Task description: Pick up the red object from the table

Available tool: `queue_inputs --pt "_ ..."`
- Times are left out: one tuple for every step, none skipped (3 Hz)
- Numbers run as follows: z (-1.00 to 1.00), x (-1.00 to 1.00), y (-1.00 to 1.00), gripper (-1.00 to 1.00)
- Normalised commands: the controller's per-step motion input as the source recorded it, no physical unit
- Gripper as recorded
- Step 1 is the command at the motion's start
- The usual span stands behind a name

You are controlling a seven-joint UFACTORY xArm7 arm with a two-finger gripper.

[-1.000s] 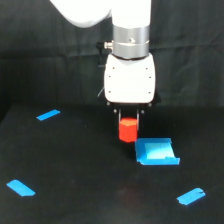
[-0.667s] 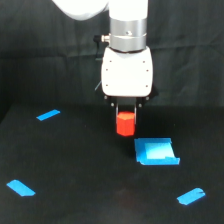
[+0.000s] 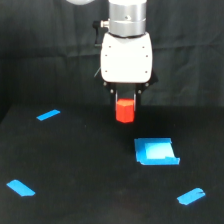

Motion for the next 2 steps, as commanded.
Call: queue_inputs --pt "0.99 0.14 0.13 -1.00" --pt "0.98 0.13 0.11 -0.98"
